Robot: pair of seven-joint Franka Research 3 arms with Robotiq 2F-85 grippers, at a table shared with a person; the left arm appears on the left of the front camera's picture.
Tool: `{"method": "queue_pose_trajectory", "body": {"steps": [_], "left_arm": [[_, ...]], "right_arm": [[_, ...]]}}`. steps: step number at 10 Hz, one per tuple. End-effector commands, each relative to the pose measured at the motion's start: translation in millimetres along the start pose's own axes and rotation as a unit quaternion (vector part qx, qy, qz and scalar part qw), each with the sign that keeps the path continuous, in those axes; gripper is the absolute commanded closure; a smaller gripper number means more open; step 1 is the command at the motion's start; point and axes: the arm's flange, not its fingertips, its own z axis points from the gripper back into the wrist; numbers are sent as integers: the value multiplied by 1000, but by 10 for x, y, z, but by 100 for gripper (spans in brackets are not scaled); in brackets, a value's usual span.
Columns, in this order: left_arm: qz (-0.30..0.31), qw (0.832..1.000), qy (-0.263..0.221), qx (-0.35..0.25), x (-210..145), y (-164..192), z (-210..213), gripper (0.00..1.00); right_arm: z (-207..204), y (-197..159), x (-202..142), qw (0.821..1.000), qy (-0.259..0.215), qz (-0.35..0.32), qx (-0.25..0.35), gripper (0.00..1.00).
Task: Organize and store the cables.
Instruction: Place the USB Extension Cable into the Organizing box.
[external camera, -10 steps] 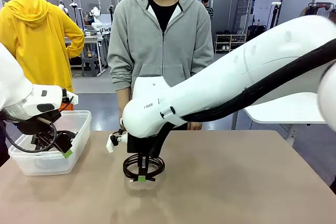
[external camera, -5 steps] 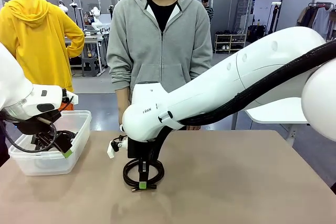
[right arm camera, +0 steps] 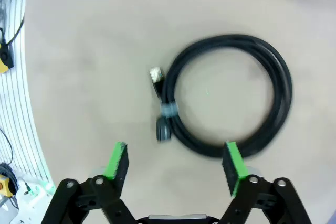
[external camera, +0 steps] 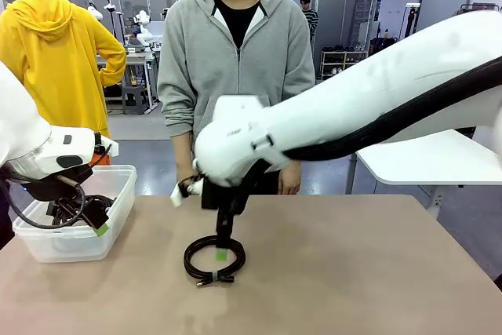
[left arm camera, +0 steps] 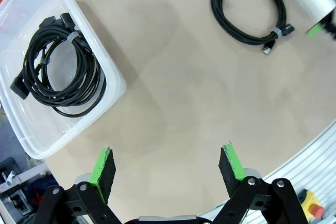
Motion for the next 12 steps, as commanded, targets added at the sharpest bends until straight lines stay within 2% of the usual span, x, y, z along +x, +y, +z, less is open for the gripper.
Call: {"method": "queue_pose_trajectory", "body": {"steps": [1, 2, 4, 5, 8, 10, 12], "left_arm": [[-39, 999, 3, 1, 33, -9, 105, 0], [-53, 999, -2, -13, 59, -19, 126, 0], [-83, 996, 18, -30, 240, -62, 85, 0], [-89, 995, 28, -36, 363, -86, 63, 0], [-134, 987, 66, -59, 857, -223, -99, 0], [-181, 979, 82, -53, 1138, -360, -217, 0], [-198, 971, 115, -63, 1355, -463, -402, 0]], "right_arm": [[564, 237, -608, 999, -35, 3, 0, 0], [827, 300, -939, 998, -58, -9, -4, 0], [1251, 493, -1674, 991, -127, -24, -16, 0], [1410, 615, -2018, 985, -168, -26, -20, 0], [1704, 997, -2957, 966, -233, -87, -69, 0], [1806, 1248, -3396, 950, -270, -117, -104, 0], [1854, 1360, -3552, 937, -289, -147, -127, 0]]}}
